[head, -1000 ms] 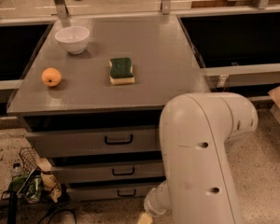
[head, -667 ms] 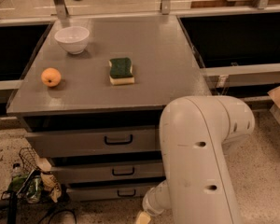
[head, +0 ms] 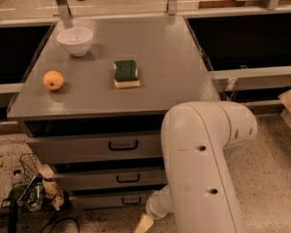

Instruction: Open bottom drawer

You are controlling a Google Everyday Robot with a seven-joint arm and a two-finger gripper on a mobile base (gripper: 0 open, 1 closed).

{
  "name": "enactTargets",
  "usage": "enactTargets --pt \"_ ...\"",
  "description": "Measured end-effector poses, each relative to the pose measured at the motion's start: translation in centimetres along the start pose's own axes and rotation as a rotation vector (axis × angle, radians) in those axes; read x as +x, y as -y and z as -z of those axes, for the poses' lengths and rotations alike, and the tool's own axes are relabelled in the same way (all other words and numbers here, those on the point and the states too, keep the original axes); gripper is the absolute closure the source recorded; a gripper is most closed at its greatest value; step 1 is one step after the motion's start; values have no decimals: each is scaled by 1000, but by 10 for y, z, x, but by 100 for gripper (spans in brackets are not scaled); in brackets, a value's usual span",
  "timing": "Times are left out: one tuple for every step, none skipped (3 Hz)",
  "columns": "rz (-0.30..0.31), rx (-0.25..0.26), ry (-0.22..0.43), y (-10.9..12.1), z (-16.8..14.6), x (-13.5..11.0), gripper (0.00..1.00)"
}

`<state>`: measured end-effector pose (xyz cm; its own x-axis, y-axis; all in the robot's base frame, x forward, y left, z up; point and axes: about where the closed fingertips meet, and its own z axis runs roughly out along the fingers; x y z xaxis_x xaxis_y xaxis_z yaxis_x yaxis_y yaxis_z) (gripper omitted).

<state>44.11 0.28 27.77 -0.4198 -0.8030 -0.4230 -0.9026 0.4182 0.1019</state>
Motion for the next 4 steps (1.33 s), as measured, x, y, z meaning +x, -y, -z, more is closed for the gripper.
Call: enactTargets --pt "-7 14 -15 1 -5 1 0" --pt "-50 58 -9 16 -20 3 0" --pt "-82 108 9 29 -30 1 0" --pt "-82 108 9 29 -30 1 0"
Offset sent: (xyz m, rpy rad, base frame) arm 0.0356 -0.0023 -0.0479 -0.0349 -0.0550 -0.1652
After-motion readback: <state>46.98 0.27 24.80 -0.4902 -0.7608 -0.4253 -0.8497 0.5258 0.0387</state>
